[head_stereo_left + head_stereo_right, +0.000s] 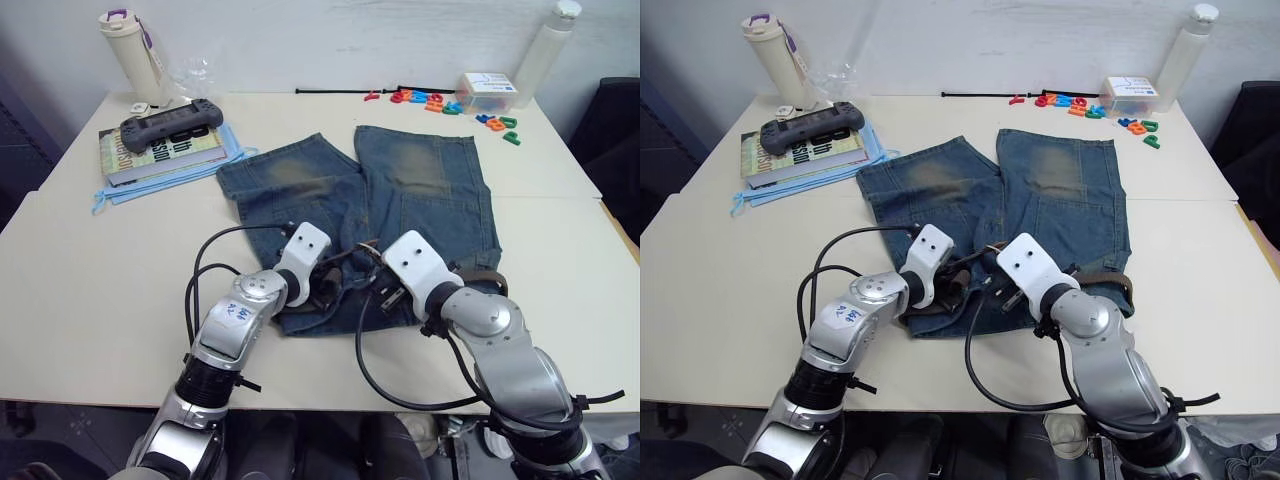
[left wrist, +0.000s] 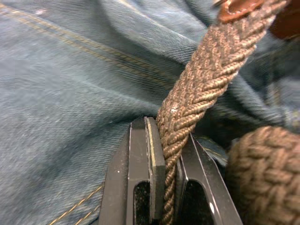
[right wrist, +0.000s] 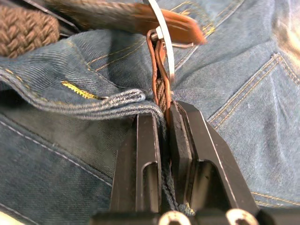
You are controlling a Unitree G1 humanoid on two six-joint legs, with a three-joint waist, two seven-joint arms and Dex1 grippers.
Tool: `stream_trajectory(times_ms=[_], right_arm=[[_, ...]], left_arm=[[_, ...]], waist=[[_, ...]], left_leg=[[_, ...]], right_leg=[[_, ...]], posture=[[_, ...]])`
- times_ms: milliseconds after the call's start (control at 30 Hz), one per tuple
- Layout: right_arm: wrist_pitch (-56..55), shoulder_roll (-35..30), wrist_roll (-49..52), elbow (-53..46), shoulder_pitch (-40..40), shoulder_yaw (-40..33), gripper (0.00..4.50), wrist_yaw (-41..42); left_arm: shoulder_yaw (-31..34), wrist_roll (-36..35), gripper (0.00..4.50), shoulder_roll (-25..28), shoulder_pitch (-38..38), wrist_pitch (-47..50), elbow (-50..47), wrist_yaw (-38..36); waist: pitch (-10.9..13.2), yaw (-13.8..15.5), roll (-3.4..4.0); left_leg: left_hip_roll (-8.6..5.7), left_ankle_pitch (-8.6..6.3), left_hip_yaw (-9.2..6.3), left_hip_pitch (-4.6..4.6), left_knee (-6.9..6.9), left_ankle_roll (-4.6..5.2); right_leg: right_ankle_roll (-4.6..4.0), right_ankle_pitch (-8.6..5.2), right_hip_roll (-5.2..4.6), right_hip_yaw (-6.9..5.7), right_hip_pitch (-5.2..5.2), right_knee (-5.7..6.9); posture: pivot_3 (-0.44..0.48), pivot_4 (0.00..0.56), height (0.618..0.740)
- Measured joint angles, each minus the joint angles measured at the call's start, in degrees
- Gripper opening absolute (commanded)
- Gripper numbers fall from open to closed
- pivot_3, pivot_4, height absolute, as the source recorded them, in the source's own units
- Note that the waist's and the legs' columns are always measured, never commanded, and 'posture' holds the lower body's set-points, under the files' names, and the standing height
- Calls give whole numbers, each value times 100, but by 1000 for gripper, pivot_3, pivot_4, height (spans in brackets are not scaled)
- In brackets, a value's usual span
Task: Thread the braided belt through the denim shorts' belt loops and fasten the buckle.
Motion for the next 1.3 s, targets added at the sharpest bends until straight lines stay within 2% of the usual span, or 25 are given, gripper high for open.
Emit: stream_trajectory(times_ms=[133, 367, 467, 533, 600, 667, 767, 900, 1033, 1100, 1200, 1300], right_arm=[[-119, -551, -85, 0, -184, 519, 120, -40], [-262, -918, -250, 0, -280, 1002, 120, -93], [-356, -1052, -367, -1, -290, 1207, 1096, -117], [-377, -1093, -410, -8, -288, 1284, 2083, -139], [-376, -1093, -413, -56, -262, 1283, 2508, -160], [-173, -853, -72, -361, 0, 633, 3209, 18], [205, -764, 569, -535, 9, -470, 3209, 689], [455, -746, 1270, -546, -227, -1316, 3209, 1217], [810, -607, 2071, -555, -830, -2248, 3209, 1723], [945, -647, 2476, -557, -948, -2509, 3209, 1875], [943, -772, 2761, -557, -945, -2523, 3209, 1840], [267, -1628, 2441, -548, -712, -2149, 3209, 1362]], left_arm=[[-61, -1, 0, -70, -30, -72, 72, -48], [-76, -1, 0, -124, -44, -134, 127, -81], [-76, -1, 0, -125, -43, -161, 139, -101], [-75, -1, 0, -115, -40, -180, 144, -132], [-79, -1, 0, -68, -30, -236, 144, -192], [-121, -6, 0, -30, -15, -340, 142, -319], [-133, -6, 0, -23, 2, -376, 141, -391], [-141, -6, 0, -23, 27, -420, 141, -427], [-192, -7, 0, -42, 34, -433, 139, -458], [-216, -7, 0, -44, 34, -446, 139, -471], [-231, -7, 0, -51, 34, -463, 139, -478], [-249, -8, 0, -66, 35, -485, 140, -488]], waist=[[0, 8, 0], [0, 12, -1], [0, 13, -1], [0, 12, -1], [0, 9, -1], [1, 9, -1], [1, 12, -1], [1, 10, -1], [1, 19, -1], [1, 35, -1], [2, 48, 0], [2, 110, 0]], left_leg=[[-2, 0, -1, -2, -1, 2], [-1, 0, -3, -4, -2, 2], [-1, 1, -4, -6, -2, 3], [-1, 1, -4, -6, -2, 4], [0, 1, -4, -6, -3, 4], [-1, 1, -5, -9, -7, 7], [-1, -1, -5, -10, -8, 11], [0, -2, -5, -9, -9, 12], [1, -3, -8, -9, -9, 14], [1, -6, -10, -8, -11, 20], [-1, -8, -7, -9, -11, 23], [-2, -10, -3, -11, -10, 27]], right_leg=[[2, 1, -2, -3, 1, -4], [5, 3, -3, -3, 3, -14], [10, 5, -2, -4, 5, -21], [11, 6, -2, -4, 7, -24], [11, 6, -1, -4, 6, -25], [13, 7, 0, -4, 5, -31], [15, 9, 2, -11, 7, -37], [15, 10, 1, -12, 8, -40], [16, 11, 1, -13, 13, -47], [16, 11, 0, -13, 18, -55], [16, 11, -3, -9, 17, -58], [18, 11, -5, -7, 17, -65]], posture=[[0, 150, 654], [0, 150, 654], [0, 150, 654], [0, 150, 654], [0, 150, 654], [0, 150, 654], [0, 150, 654], [0, 150, 654], [0, 150, 654], [0, 150, 654], [0, 150, 654], [0, 150, 654]])
